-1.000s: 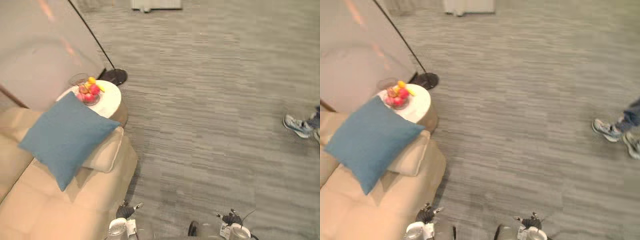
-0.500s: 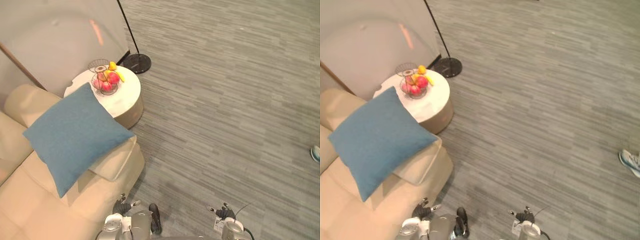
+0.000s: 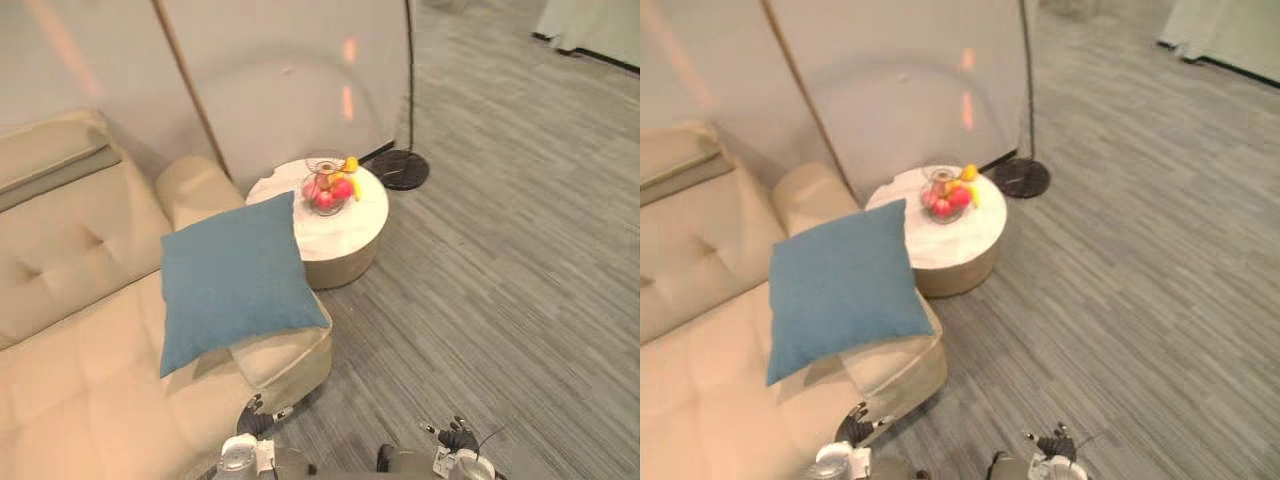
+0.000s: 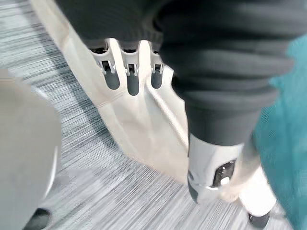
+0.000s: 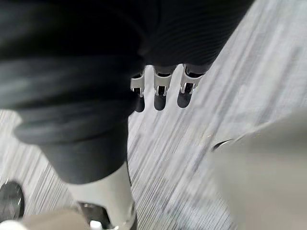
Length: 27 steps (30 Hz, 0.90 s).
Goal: Pick up cushions and gather them together orderly.
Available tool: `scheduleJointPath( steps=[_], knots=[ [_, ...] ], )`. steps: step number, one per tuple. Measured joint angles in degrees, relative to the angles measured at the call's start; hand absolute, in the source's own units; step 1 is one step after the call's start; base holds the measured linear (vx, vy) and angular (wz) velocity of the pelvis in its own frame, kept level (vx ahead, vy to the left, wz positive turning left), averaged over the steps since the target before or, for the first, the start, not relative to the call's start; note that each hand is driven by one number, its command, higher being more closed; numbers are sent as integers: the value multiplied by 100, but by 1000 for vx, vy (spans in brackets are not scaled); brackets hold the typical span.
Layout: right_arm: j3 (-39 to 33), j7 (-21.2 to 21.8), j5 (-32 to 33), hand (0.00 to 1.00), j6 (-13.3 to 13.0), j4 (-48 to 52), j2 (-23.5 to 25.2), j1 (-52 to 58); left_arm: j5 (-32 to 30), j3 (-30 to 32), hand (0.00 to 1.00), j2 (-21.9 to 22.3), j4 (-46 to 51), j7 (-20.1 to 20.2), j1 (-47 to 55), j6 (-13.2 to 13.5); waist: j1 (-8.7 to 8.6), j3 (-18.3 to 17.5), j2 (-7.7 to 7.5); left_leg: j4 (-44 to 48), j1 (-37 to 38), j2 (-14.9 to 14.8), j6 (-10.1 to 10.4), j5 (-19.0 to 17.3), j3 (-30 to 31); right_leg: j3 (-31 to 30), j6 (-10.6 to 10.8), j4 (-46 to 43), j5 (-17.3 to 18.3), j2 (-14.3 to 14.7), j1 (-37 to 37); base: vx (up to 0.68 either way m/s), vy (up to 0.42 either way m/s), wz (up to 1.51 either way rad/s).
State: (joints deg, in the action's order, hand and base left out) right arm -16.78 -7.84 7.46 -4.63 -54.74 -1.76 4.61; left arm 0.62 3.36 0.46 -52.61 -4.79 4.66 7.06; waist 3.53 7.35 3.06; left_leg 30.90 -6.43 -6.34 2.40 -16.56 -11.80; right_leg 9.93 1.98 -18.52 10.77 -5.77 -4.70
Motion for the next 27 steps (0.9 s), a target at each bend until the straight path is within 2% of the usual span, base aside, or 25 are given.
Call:
scheduleJointPath(
  steps=[1, 3, 4, 5, 6, 7, 10, 16, 20, 23, 27],
  knots=[
    [-22, -4, 19, 0, -5, -1, -14, 9, -2, -58, 0, -11, -2, 10, -10, 3, -38, 4, -8, -11, -57, -240, -19, 13, -256, 222, -5, 82, 4, -83, 113, 84, -36, 74],
    [-99, -4, 75, 0, -8, -18, -57, 35, -4, -117, 0, -13, -45, 14, -76, -1, -51, 11, -17, -245, -106, -467, -128, 177, -411, 426, 11, 95, 10, -194, 183, 40, 66, 72],
    [-123, -13, 171, 0, -3, -24, -131, 71, -14, -235, 0, -38, -120, 14, -132, -1, -50, 1, -8, -743, -127, -442, 165, 492, -284, 596, 187, 71, 82, -312, 178, 50, 144, 78],
    [-123, -19, 176, 0, -3, -20, -149, 74, -22, -267, 0, -58, -138, 13, -145, 0, -54, -30, 6, -882, -93, -361, 175, 502, -262, 642, 237, 92, 95, -335, 182, 53, 165, 101],
    [-117, -9, 178, 0, -7, -21, -102, 83, -45, -344, 0, -147, -222, 12, -199, -13, -112, 4, -95, -1134, -99, -193, 155, 519, -149, 784, 282, 170, 83, -456, 198, 22, 136, 78],
    [-120, -9, 192, 0, -3, -26, -47, 93, -45, -398, 0, -242, -227, 12, -230, -13, -74, 40, -158, -1198, -108, -92, 120, 572, -75, 866, 352, 256, 32, -520, 267, 17, 119, 72],
    [-120, -7, 207, 0, -7, -28, -57, 84, -47, -620, 0, -435, -337, 2, -183, -23, -51, 31, -152, -1335, 27, 65, 60, 622, 17, 951, 458, 551, -79, -571, 515, 6, 93, 24],
    [-119, -6, 194, 0, -8, -91, -61, -48, -46, -783, 0, -516, -443, 1, -140, -22, -115, -15, -75, -2196, 229, 273, 71, 1137, 189, 1141, 441, 943, -324, -586, 613, -13, -2, 15],
    [-95, -11, 187, 0, -11, -85, -94, -147, -27, -767, 0, -547, -440, -2, -115, -21, -109, -14, -128, -2288, 373, 283, 108, 1171, 308, 1226, 441, 1122, -382, -512, 796, -22, -26, 6],
    [-45, -25, 163, 0, -7, 133, -169, -204, 91, -631, 0, -597, -309, -22, -59, -19, -108, -46, -222, -2496, 357, 327, 109, 1304, 429, 1352, 448, 1237, -432, -506, 808, -19, -7, 22],
    [102, -33, 142, 0, -98, 1239, -463, -301, 475, -249, 0, -832, 358, -134, 119, -5, -36, -63, -328, -2763, 350, 403, 72, 1476, 609, 1567, 479, 1447, -535, -519, 883, 8, 9, 25]
  ],
)
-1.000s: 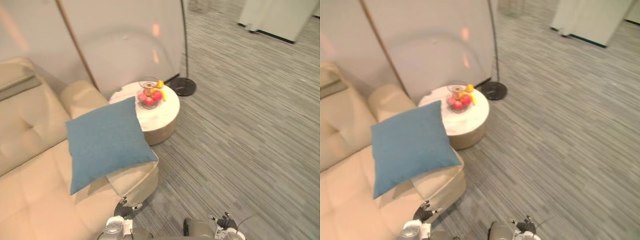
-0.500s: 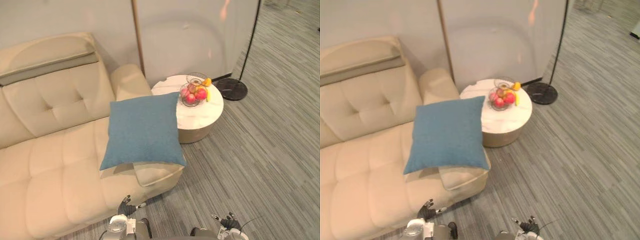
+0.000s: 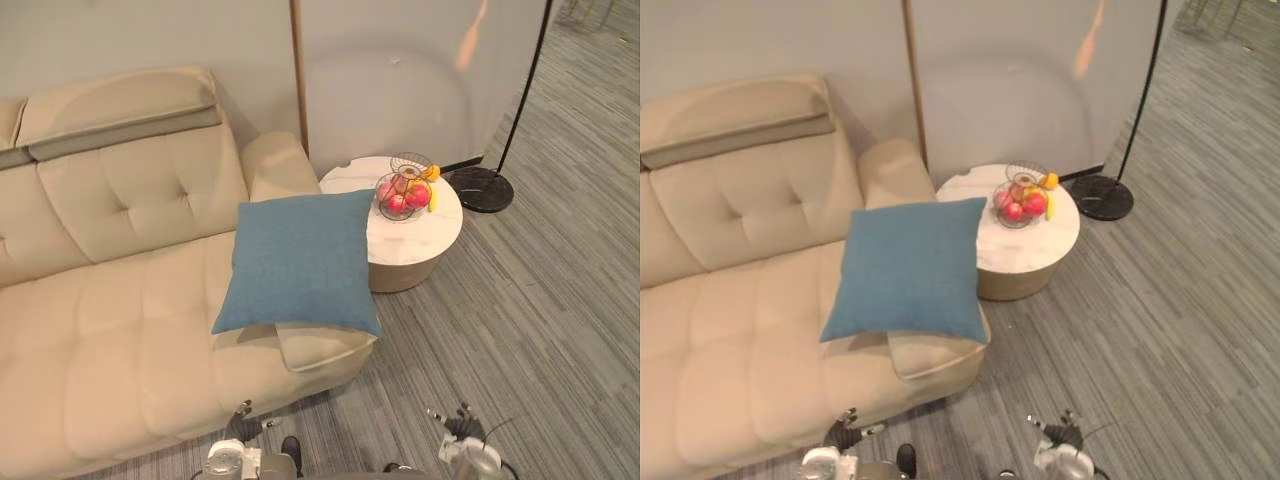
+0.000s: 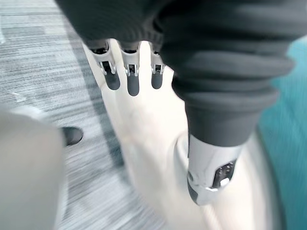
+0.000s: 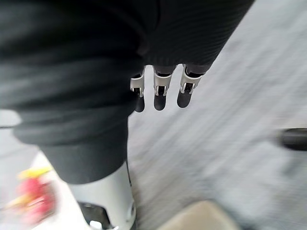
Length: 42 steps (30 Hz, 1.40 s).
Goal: Pick up cushions and gather them together orderly.
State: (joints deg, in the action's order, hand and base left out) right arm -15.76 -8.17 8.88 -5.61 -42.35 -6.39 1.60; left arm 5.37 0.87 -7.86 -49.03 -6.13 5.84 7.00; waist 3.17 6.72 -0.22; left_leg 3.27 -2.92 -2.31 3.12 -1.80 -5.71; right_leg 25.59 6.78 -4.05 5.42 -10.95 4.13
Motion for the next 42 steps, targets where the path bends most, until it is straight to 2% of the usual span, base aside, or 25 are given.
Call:
scheduleJointPath(
  steps=[7, 12, 16, 21, 28, 36, 42],
  knots=[
    [449, 104, -175, 0, -160, 1362, -431, -558, 266, 703, 0, -415, 1269, -228, -21, 138, 70, 37, -111, -295, -31, 90, -9, 164, 167, 202, 12, 177, -37, 15, 15, 30, 1, 14],
    [639, 152, -155, 0, -216, 1674, -570, -996, 394, 995, 0, -496, 1828, -401, -434, 193, 177, 177, -234, -104, -414, 81, -26, 175, 290, 244, -32, 294, -138, 40, -134, 37, -7, 11],
    [887, 130, -84, 0, -231, 1673, -749, -1614, 503, 999, 0, -585, 2078, -559, -1126, 261, 313, 457, -275, 236, -849, 72, -28, 173, 436, 240, -63, 209, -158, 29, -385, -42, 9, 15],
    [1155, 31, 123, 0, -242, 1665, -841, -2517, 624, 981, 0, -876, 2120, -754, -1968, 328, 371, 958, -221, 813, -1523, -2, -59, 139, 571, 234, -153, -289, -91, 6, -944, -119, 34, 6],
    [1384, -172, 477, 0, -238, 1402, -905, -3049, 727, 592, 0, -1325, 1606, -908, -3063, 360, 479, 1337, -221, 1025, -1989, -22, -42, 133, 627, 150, -209, -1344, 271, -224, -1725, -133, 33, 4],
    [1369, -467, 479, 0, -229, 1480, -706, -3259, 725, 41, 0, -1263, 1521, -986, -3946, 347, 512, 1566, -232, 1332, -2644, -132, 57, 213, 650, 150, -355, -2055, 464, -313, -2500, -92, -25, 0],
    [1370, -661, 563, 0, -231, 1688, -595, -4024, 722, -329, 0, -1144, 1063, -959, -5011, 323, 411, 1632, -239, 1397, -3116, -289, 136, 315, 612, 91, -464, -2245, 468, -218, -3054, -43, -52, -9]
  ],
)
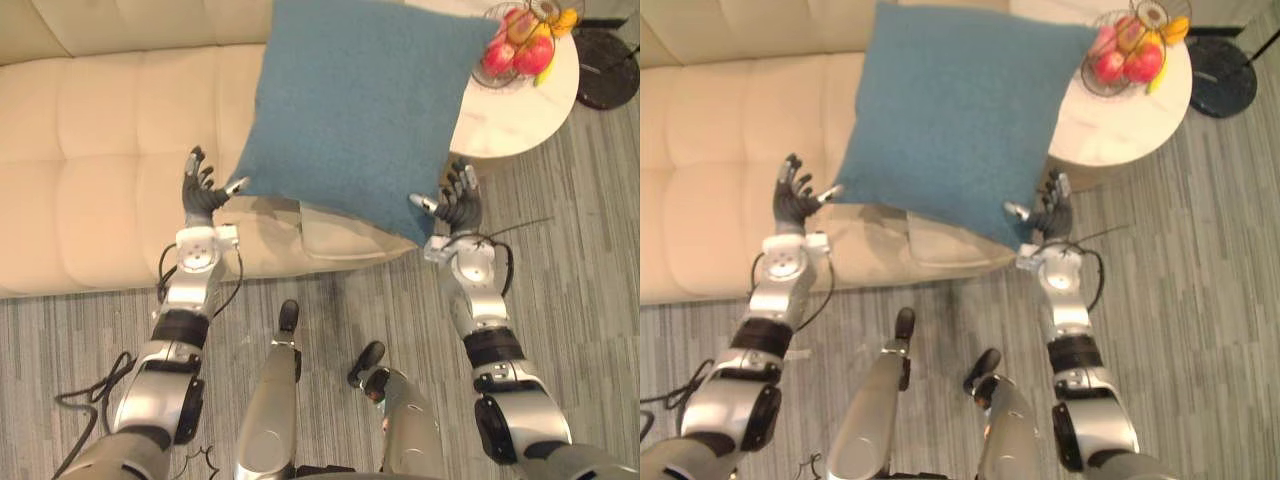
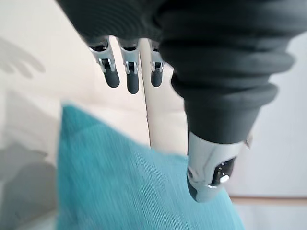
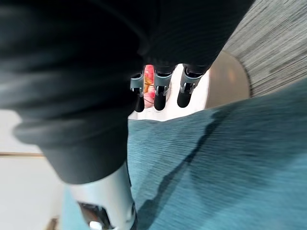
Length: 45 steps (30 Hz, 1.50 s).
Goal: Pick up cushions and gather them together orderly.
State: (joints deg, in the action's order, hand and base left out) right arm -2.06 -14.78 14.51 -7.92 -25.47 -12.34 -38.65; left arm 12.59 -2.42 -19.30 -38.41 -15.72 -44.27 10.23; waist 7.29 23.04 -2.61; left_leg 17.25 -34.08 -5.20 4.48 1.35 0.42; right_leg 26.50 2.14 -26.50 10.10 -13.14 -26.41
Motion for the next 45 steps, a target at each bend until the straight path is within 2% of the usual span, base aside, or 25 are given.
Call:
scheduleJointPath(
  steps=[5, 13, 14, 15, 24, 28, 33, 35, 41, 43, 45],
  knots=[
    [57, -94, 178, 0, 1, -3, 184, -553, -8, -209, 0, 113, -529, -15, -836, -108, -62, 38, -34, -10, -285, -181, 71, 47, -64, -53, -116, 94, -78, 184, -319, 12, -47, -13],
    [287, -193, 412, 0, 0, -13, 384, -1100, -267, -206, 0, 55, -841, -106, -1410, -227, -57, 47, -50, -12, -591, -438, 148, 95, -154, -156, -204, 404, -300, 484, -599, 20, -50, -15],
    [288, -201, 412, 100, 0, -13, 384, -1109, -288, -206, 0, 55, -841, -111, -1423, -228, -54, 49, -53, -12, -599, -441, 148, 96, -155, -160, -208, 407, -307, 488, -608, -7, -26, -7],
    [292, -209, 413, 100, 1, -13, 388, -1141, -357, -208, 100, 53, -841, -128, -1453, -232, -42, 52, -59, -11, -633, -455, 152, 99, -156, -183, -204, 432, -342, 503, -644, -18, -19, -10],
    [283, -220, 424, 100, 31, -29, 315, -1447, -447, -440, 100, -93, -508, -299, -1804, -337, -25, 164, -75, 9, -815, -477, 140, 172, -176, -182, -214, 490, -450, 538, -784, -5, -3, -2],
    [287, -220, 604, 100, 33, -96, 323, -1454, -197, -495, 100, -79, -53, -435, -1804, -335, -27, 164, -74, -7, -761, -475, 145, 179, -212, -201, -214, 464, -448, 523, -769, 32, -27, -2],
    [284, -285, 870, 100, 16, -254, 327, -1203, 219, -578, 100, 288, 624, -656, -1677, -321, -58, 182, -58, -90, -367, -392, 146, 179, -286, -251, -161, 273, -368, 385, -525, 46, -27, 3],
    [264, -341, 923, 100, -6, -168, 326, -934, 228, -630, 100, 465, 975, -685, -1418, -308, -80, 182, -58, -191, -148, -320, 145, 179, -308, -279, -130, 260, -273, 317, -354, 27, -21, 6],
    [236, -449, 811, 100, -49, 924, 510, 419, 228, -720, 100, 1040, 2017, -802, -50, -256, -115, 182, -55, -321, 378, -223, 143, 174, -347, -330, -95, 142, -116, 226, 51, 24, -21, 4],
    [241, -474, 660, 100, -69, 1736, 756, 1336, 229, -724, 100, 1376, 2617, -808, 820, -251, -149, 176, -50, -316, 795, -131, 137, 94, -305, -631, -44, -86, 70, 215, 406, 54, -21, 24],
    [284, -473, 471, 100, -92, 2072, 936, 1783, 229, -729, 100, 1507, 2996, -806, 1388, -218, -154, 139, -43, -295, 1048, -100, 142, -13, -288, -861, 6, -227, 218, 223, 624, 19, -35, 22]
  ],
)
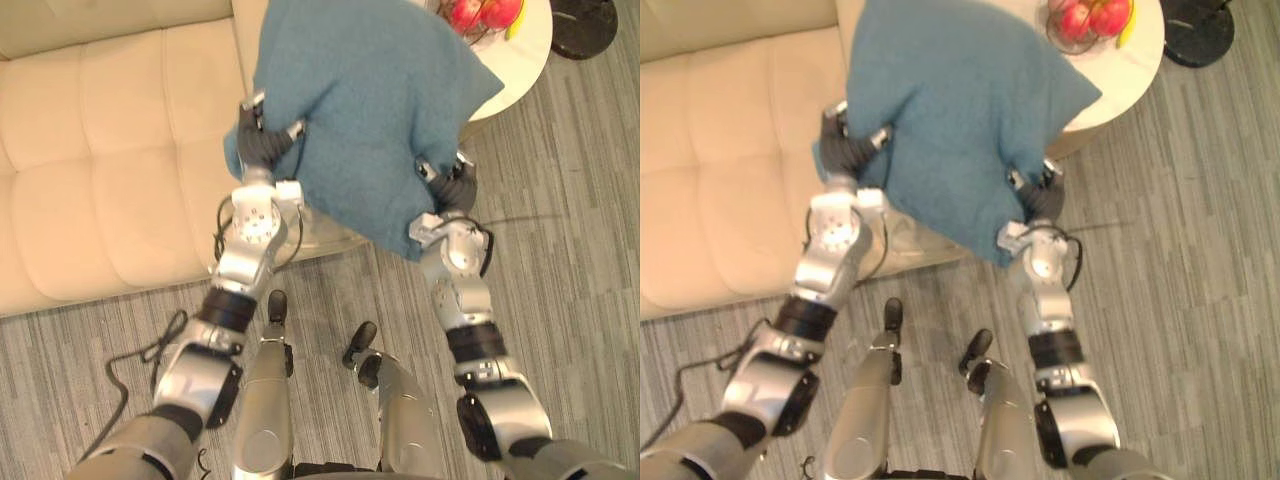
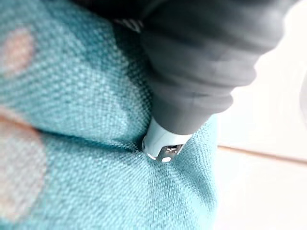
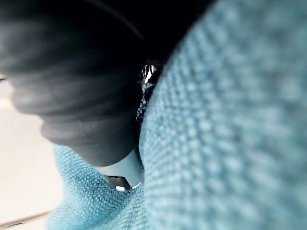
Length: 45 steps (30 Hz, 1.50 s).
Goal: Pick up cushions and gather them together orderly.
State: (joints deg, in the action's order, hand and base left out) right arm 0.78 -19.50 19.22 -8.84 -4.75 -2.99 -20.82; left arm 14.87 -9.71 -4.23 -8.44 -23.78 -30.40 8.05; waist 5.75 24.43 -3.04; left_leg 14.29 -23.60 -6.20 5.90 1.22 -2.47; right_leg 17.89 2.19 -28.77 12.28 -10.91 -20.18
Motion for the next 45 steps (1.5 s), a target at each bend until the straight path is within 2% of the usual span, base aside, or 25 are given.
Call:
scheduleJointPath(
  steps=[5, 8, 10, 12, 13, 14, 16, 18, 19, 21, 22, 23, 25, 27, 28, 29, 30, 31, 32, 34, 36, 39, 40, 41, 45],
  knots=[
    [293, 169, -426, 100, -81, 694, 73, 1006, 60, -113, 100, 178, 1000, 82, 1486, 130, -21, -315, 81, 25, 386, 111, 59, -114, 229, 99, 24, -86, 367, -20, 537, -7, -55, 26],
    [416, 392, -594, 100, -96, 1131, 74, 2040, 170, -389, 100, 177, 1262, 294, 2544, 135, -42, -969, 157, -363, 765, 202, 142, 67, 658, 492, 22, 152, 447, -13, 1115, 77, -80, 62],
    [416, 498, -717, 100, -160, 1331, 73, 2426, 167, -517, 100, 179, 1499, 392, 2982, 147, -72, -1213, 208, -534, 888, 289, 162, 175, 921, 742, 35, 222, 525, -41, 1354, 42, -71, 74],
    [418, 545, -800, 100, -203, 1346, 72, 2475, 162, -544, 100, 179, 1629, 397, 3140, 167, -72, -1273, 255, -533, 899, 317, 149, 198, 976, 857, 8, 206, 565, -75, 1438, -28, -34, 47],
    [419, 563, -805, 100, -214, 1346, 63, 2469, 162, -557, 100, 179, 1694, 397, 3199, 191, -72, -1349, 314, -567, 858, 325, 34, 204, 937, 964, -5, 182, 571, -123, 1446, -98, 24, 44],
    [418, 563, -813, 100, -219, 1340, 56, 2438, 163, -566, 100, 174, 1691, 397, 3190, 245, -112, -1382, 357, -628, 808, 231, -392, -71, 503, 1142, -12, 248, 519, -199, 1526, -100, 26, 52],
    [409, 558, -837, 100, -250, 1298, 19, 2376, 167, -589, 100, 164, 1686, 397, 3190, 301, -252, -1444, 353, -401, 725, -38, -570, -344, -269, 1381, -32, 479, 387, -354, 1623, -68, 85, 57],
    [401, 547, -1001, 100, -254, 1250, -83, 2232, 224, -597, 100, 137, 1670, 397, 3190, 358, -267, -1485, 394, 64, 655, -360, -609, -345, -830, 1385, 29, 627, 238, -457, 1644, -42, 145, 20],
    [395, 531, -1037, 100, -254, 1247, -208, 2204, 272, -630, 100, 152, 1612, 397, 3190, 364, -299, -1622, 487, 78, 715, -607, -600, -348, -1111, 1420, 134, 867, 46, -467, 1675, -13, 175, 12],
    [372, 468, -1070, 100, -258, 1162, -365, 2159, 347, -729, 100, 156, 1484, 403, 3179, 407, -391, -1816, 621, -213, 869, -802, -548, -308, -1297, 1499, 330, 1159, -218, -522, 1748, 67, 300, 28],
    [300, 419, -1190, 100, -281, 999, -453, 2112, 387, -829, 100, 167, 1354, 403, 3149, 428, -466, -1921, 774, -500, 1005, -877, -192, -28, -1403, 1576, 536, 1375, -403, -541, 1871, 112, 369, 39],
    [236, 414, -1234, 100, -282, 917, -442, 2099, 396, -867, 100, 160, 1289, 409, 3115, 430, -517, -1937, 792, -545, 1025, -837, 53, 140, -1448, 1602, 620, 1450, -477, -572, 1946, 121, 387, 53],
    [142, 368, -1278, 100, -228, 511, -298, 2102, 447, -953, 100, -5, 1038, 510, 3062, 431, -560, -1957, 508, -312, 995, -339, -174, -28, -1383, 1546, 687, 1903, -1072, -909, 2218, 97, 398, 52],
    [126, 369, -1325, 100, -181, 482, -203, 2142, 456, -951, 100, -103, 905, 530, 3064, 430, -532, -1945, 392, 241, 778, -209, -331, -393, -1319, 1441, 716, 1734, -1153, -1123, 2221, 89, 435, 27],
    [123, 393, -1429, 100, -137, 347, -143, 2168, 551, -947, 100, -179, 743, 559, 3146, 404, -488, -1919, 368, 729, 722, -99, -460, -824, -1321, 1189, 596, 1072, -1242, -1437, 2036, 79, 399, 12],
    [128, 404, -1432, 100, -117, 296, -139, 2173, 561, -945, 100, -189, 709, 572, 3181, 393, -473, -1913, 381, 815, 737, -79, -488, -935, -1337, 1082, 484, 825, -1308, -1520, 1938, 87, 475, -4],
    [156, 442, -1434, 100, -91, 121, -136, 2174, 562, -930, 100, -206, 697, 627, 3304, 368, -447, -1876, 414, 890, 853, -9, -584, -1153, -1363, 765, -57, 113, -1565, -1726, 1550, 79, 345, -9],
    [167, 479, -1431, 100, -68, -14, -102, 2174, 561, -922, 100, -245, 698, 660, 3373, 351, -444, -1788, 456, 891, 969, 15, -644, -1301, -1375, 249, -333, -736, -1229, -1666, 1094, 93, 389, -4],
    [167, 484, -1431, 100, -65, -29, -80, 2179, 561, -921, 100, -250, 698, 660, 3377, 339, -451, -1755, 471, 883, 1001, 20, -677, -1320, -1347, 103, -225, -953, -1032, -1543, 968, 82, 237, 16],
    [162, 498, -1425, 100, -55, -41, 43, 2201, 561, -905, 100, -300, 698, 662, 3391, 308, -507, -1677, 435, 687, 1189, 145, -727, -1349, -1255, -505, 207, -1238, -291, -618, 596, 97, 170, 28],
    [164, 540, -1424, 100, -58, -41, 12, 2167, 561, -871, 100, -296, 709, 746, 3393, 273, -510, -1666, 366, 283, 1527, 452, -763, -1284, -1251, -562, 184, -633, 72, 101, 434, 146, 99, 21],
    [163, 530, -1424, 100, -60, 13, -190, 2124, 555, -935, 100, -284, 855, 815, 3346, 266, -668, -1670, 357, 216, 1656, 758, -808, -1193, -969, -729, -3, 248, -31, 554, 429, 256, 64, 77],
    [115, 493, -1425, 100, -60, 115, -301, 2145, 547, -1026, 100, -263, 861, 837, 3243, 265, -721, -1677, 345, 483, 1593, 858, -778, -1304, -746, -929, -396, 494, -342, 657, 451, 361, -31, 115],
    [52, 487, -1425, 100, -59, 175, -390, 2133, 549, -1050, 100, -180, 854, 873, 3206, 266, -686, -1703, 444, 774, 1491, 755, -660, -1400, -610, -700, -412, 630, -324, 680, 636, 320, -49, 87],
    [6, 489, -1434, 100, -51, 680, -355, 2328, 555, -1050, 100, -169, 865, 968, 3295, 268, -512, -1697, 453, 1810, 1447, 277, -468, -1526, -910, -595, -558, 1365, -415, 993, 1518, 301, -61, 23]
  ],
)
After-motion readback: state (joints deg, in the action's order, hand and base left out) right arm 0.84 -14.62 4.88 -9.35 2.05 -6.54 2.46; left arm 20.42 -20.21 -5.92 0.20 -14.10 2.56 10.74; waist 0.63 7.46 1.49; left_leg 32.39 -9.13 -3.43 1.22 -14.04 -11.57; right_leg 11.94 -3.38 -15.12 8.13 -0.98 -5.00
